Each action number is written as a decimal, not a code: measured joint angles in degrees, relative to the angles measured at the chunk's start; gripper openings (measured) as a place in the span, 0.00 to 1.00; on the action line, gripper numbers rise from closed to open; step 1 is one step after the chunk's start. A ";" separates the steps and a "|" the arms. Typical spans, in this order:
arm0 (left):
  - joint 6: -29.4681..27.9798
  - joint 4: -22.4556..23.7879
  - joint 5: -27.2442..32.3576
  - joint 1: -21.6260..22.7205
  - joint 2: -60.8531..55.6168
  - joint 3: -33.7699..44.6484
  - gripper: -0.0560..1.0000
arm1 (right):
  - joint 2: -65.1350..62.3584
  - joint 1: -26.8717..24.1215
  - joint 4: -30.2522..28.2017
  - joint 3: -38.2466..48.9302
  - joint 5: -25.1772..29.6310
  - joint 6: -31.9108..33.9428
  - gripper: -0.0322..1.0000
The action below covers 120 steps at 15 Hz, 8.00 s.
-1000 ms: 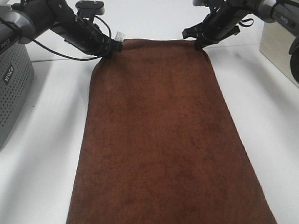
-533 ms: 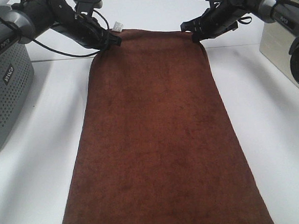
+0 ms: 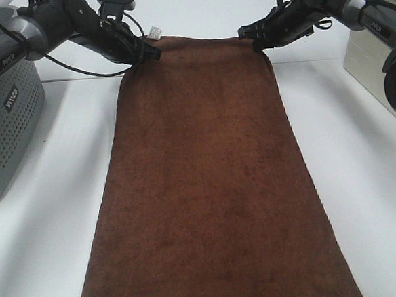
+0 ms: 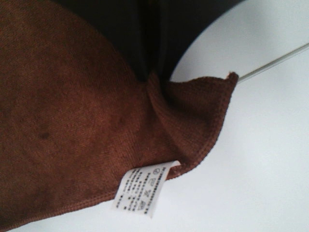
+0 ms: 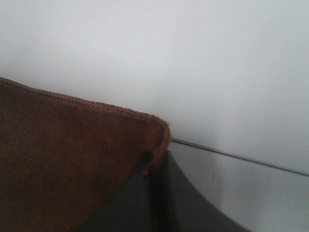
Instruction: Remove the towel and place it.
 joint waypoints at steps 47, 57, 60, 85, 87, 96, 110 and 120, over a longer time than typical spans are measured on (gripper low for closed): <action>-0.06 1.09 -16.16 0.00 8.94 -0.17 0.46 | 6.88 -0.06 4.76 0.00 -13.52 -2.98 0.57; -0.11 4.98 -19.42 0.00 9.11 -0.17 0.62 | 7.51 -1.32 4.18 1.32 -15.87 -2.98 0.61; -0.17 6.88 -20.00 0.00 9.85 -0.17 0.62 | 7.68 -1.32 4.58 1.32 -16.16 -3.09 0.61; -4.18 -1.03 -20.11 1.95 10.26 -0.17 0.62 | 10.26 -0.57 7.73 0.63 -23.26 -12.03 0.60; -4.18 -0.97 -20.11 1.95 10.26 -0.17 0.62 | 10.26 -0.57 7.51 0.63 -23.26 -12.03 0.60; -4.18 0.29 -20.28 4.35 10.26 -0.17 0.62 | 10.26 -0.69 5.67 0.52 -23.03 -11.97 0.58; -4.70 -3.90 0.52 3.04 -5.96 -0.17 0.62 | -7.45 -0.69 1.32 0.57 5.90 -6.99 0.59; -18.33 16.79 33.40 11.29 -26.07 -0.29 0.66 | -30.83 -2.29 -15.58 0.57 30.19 13.69 0.65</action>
